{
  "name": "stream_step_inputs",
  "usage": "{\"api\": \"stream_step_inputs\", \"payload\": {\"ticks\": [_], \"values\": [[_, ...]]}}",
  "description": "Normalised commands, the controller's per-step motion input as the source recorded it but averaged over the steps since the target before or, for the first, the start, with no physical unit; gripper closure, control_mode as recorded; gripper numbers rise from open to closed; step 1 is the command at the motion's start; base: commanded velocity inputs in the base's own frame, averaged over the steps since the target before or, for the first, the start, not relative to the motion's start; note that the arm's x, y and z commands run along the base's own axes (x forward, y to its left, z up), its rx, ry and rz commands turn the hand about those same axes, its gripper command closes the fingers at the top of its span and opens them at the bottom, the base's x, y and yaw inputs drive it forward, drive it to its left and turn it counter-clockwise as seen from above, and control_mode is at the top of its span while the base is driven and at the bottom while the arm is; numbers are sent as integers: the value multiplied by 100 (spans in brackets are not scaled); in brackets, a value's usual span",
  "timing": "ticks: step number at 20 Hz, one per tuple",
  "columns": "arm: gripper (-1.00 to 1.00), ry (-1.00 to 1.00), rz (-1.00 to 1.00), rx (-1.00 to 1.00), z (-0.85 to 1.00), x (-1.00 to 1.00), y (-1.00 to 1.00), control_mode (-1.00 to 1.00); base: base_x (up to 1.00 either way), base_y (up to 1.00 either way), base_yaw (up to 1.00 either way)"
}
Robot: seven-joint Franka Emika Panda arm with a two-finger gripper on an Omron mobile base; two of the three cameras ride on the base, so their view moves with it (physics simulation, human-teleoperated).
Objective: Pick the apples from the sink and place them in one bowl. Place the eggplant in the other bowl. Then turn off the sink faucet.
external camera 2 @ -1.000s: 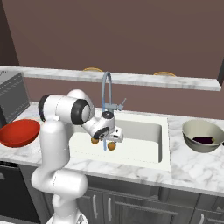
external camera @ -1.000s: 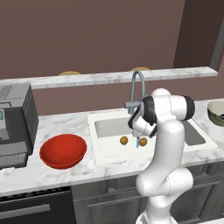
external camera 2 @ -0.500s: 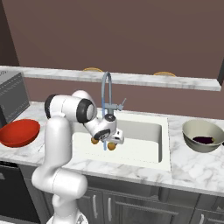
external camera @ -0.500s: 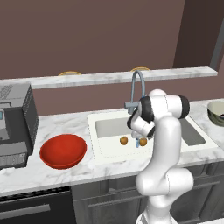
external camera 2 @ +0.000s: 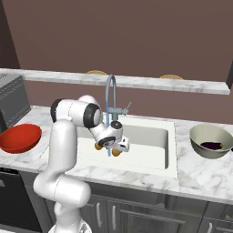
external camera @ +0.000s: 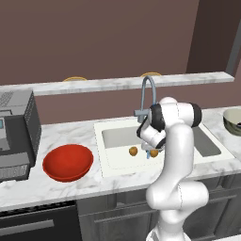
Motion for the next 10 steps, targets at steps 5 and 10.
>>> {"api": "stream_step_inputs", "payload": {"ticks": [5, 10], "values": [[-100, 0, 0, 2, -18, 7, 0, -100, 0, 0, 0], [-100, 0, 0, 3, -19, 9, 0, -100, 0, 0, 0]]}}
